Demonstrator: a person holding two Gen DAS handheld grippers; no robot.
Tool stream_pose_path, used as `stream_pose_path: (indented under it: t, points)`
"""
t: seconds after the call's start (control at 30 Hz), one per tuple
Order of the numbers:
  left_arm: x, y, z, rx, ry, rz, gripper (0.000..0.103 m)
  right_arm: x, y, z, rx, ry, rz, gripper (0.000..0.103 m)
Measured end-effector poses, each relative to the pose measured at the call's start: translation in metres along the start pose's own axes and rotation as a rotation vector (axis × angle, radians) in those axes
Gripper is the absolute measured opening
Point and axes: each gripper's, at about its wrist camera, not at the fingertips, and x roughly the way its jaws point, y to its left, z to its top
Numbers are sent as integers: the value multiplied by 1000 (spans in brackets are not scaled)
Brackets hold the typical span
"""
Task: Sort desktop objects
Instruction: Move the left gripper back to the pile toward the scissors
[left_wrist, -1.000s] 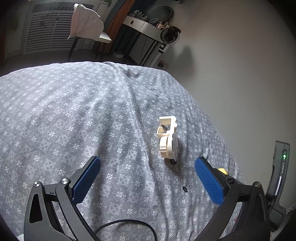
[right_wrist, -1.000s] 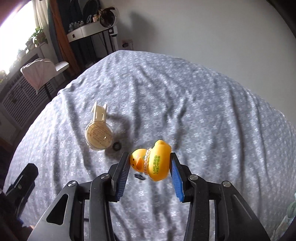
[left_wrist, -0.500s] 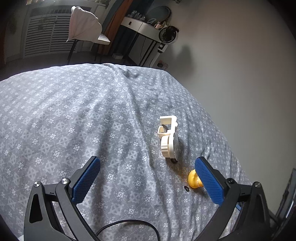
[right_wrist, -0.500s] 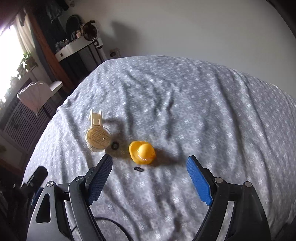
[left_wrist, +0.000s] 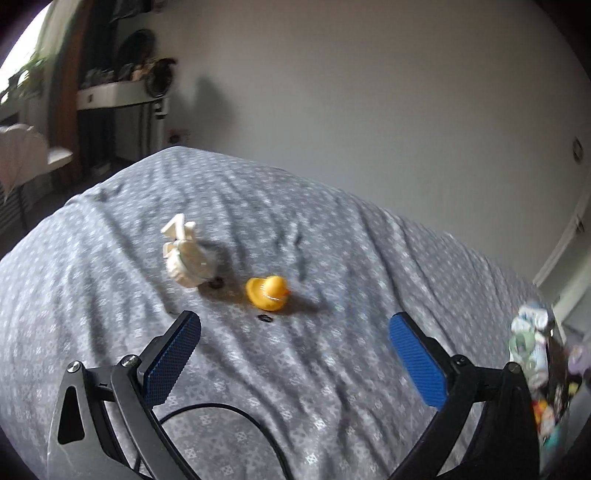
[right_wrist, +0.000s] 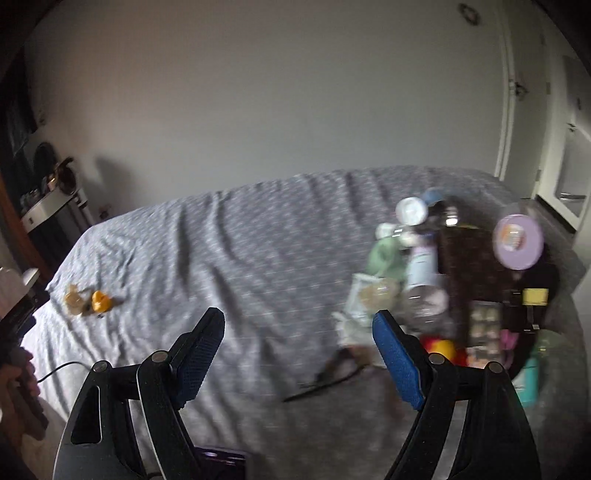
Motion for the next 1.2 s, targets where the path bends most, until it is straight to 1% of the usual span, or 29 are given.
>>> stream_pose_path:
  t: [0.03,0.13,0.23,0.3,0.33,0.4,0.47,0.53,0.57,0.6,0.63,0.77,0.87,0.93,0.97,1.03,1.1,1.13,1.17,1.2]
  points:
    - [0,-17,-3,60,15,-24,102,-9,-22,2,31,-33,-45,82]
    - [0,-79,-22,288,72,-111,102,-22,-73,2,137,-101,-130,82]
    - [-6,-149,-54,516,116,-216,102,-27,-101,-8,229,-150,-170,83]
    - [-9,-191,-76,621,125,-242,102,-25,-112,-19,266,-152,-198,83]
    - [-7,-211,-86,661,143,-250,102,-22,-122,-22,324,-133,-180,83]
    - [2,-248,-105,717,197,-293,102,-20,-139,-26,426,-122,-106,83]
    - [10,-281,-122,757,229,-327,102,-23,-153,-28,499,-142,-102,85]
    - [22,-310,-134,778,267,-346,102,-26,-165,-35,573,-173,-107,92]
    - [29,-322,-141,780,284,-351,102,-27,-170,-39,607,-182,-96,100]
    - [36,-331,-145,778,298,-351,102,-29,-176,-43,652,-194,-74,103]
    - [45,-344,-150,775,319,-345,102,-30,-178,-45,674,-198,-63,103]
    - [71,-366,-158,739,396,-347,102,-27,-185,-49,711,-210,-45,103]
    - [87,-376,-161,698,452,-365,102,-21,-188,-50,723,-192,-21,103]
    - [96,-382,-165,691,479,-361,102,-14,-189,-51,731,-174,-11,103]
    - [99,-385,-168,697,481,-353,102,-12,-190,-52,735,-169,-7,103]
    - [101,-388,-170,707,459,-339,102,-8,-189,-52,739,-159,-1,103]
    - [100,-388,-169,685,458,-340,102,-6,-189,-52,742,-149,5,103]
    - [100,-386,-167,659,452,-349,100,-4,-190,-53,745,-142,8,103]
    - [100,-383,-166,640,443,-355,93,-2,-190,-53,748,-135,9,103]
    - [100,-382,-165,637,435,-342,79,0,-190,-53,750,-128,8,103]
